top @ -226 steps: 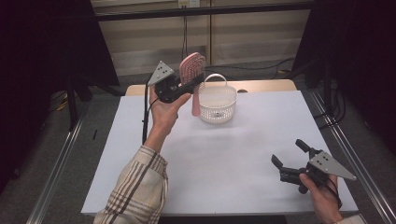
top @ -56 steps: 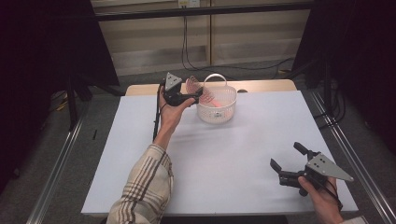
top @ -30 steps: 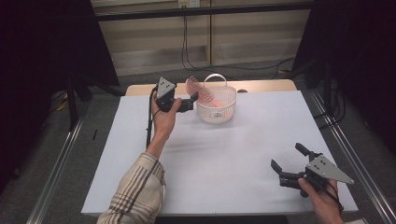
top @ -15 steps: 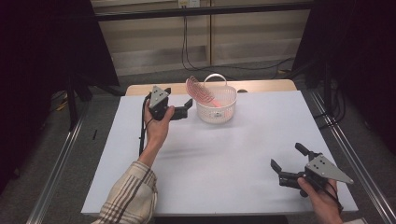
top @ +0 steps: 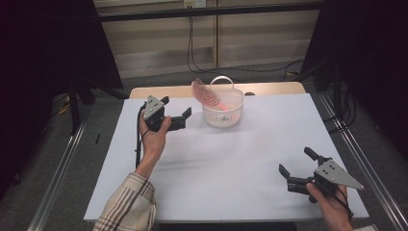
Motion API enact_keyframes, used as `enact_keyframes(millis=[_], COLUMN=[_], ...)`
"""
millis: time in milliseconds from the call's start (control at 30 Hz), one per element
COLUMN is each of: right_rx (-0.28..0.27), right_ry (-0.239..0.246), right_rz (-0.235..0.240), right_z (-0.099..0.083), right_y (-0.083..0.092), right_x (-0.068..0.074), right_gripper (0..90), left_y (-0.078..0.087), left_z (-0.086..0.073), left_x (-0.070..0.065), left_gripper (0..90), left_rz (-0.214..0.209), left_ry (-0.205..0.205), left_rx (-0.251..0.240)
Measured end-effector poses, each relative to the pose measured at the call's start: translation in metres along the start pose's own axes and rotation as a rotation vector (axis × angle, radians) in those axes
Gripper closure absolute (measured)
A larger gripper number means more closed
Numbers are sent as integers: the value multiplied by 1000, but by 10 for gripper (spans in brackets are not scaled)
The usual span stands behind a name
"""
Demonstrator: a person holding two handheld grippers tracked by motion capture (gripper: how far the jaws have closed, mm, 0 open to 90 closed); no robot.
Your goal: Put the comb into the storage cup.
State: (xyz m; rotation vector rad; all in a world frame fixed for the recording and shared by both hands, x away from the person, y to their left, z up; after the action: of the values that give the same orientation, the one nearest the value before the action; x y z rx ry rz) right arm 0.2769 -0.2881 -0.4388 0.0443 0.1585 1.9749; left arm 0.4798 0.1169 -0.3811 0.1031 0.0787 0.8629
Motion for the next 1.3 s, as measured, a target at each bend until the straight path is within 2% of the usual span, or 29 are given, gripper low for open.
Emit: enact_keyframes(millis=[67,133,200,233,267,367,400,467,500,633,833,867,933,1000,1033,1133,1233,1300], right_rx=[-1,-1,2,-1,-1,0,-1,0,-1,-1,-1,-2,-1,-2,-2,-2,-1,-3], right_ry=[-1,-5,-4,0,1,0,-2,-2,-2,-1,-1,-1,-2,0,-1,2,-2,-3], right_rz=[1,2,2,3,2,-2,-2,-2,-1,-3,-1,-1,-1,-2,-1,-2,-1,-2], right_z=[0,0,0,0,0,0,0,0,0,0,0,0,0,0,0,0,0,1], right_y=[0,-1,0,0,0,0,0,0,0,0,0,0,0,0,0,-1,-1,-1], right_x=[0,0,0,0,0,0,0,0,0,0,0,0,0,0,0,0,0,0], right_gripper=[0,0,0,0,0,0,0,0,0,0,0,0,0,0,0,0,0,0], left_y=[3,6,10,11,13,19,22,26,28,36,47,49,51,55,56,62,67,72], left_z=[0,0,-1,-2,-3,-6,-7,-7,-8,-9,-13,-13,-13,-15,-17,-18,-18,-20], left_x=[-1,-1,-1,-1,1,3,3,4,4,3,1,0,-2,-5,-6,-7,-10,-11], left_gripper=[21,21,21,21,21,21,21,21,21,22,22,22,21,20,21,20,21,20], left_rz=[9,-12,1,-11,-21,12,19,34,35,55,56,61,45,66,61,57,61,60], left_ry=[-13,19,4,17,47,33,45,40,31,37,31,20,17,10,14,0,11,-1], left_rx=[-7,-14,-15,-14,-12,-3,0,4,4,8,12,7,9,16,19,11,-5,-12])
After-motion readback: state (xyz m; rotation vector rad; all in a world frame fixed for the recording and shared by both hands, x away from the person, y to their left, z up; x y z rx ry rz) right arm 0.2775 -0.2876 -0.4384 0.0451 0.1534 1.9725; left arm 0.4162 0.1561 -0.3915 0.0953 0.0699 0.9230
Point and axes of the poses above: each handheld gripper's, and its own axes: y roughly backward along the jaws, z roughly out of its top, x roughly to its left, the point moved 3 cm from there along -y, roughly forward along the jaws, and after that the axes turned 1 degree about -x, right-handed, at the moved point
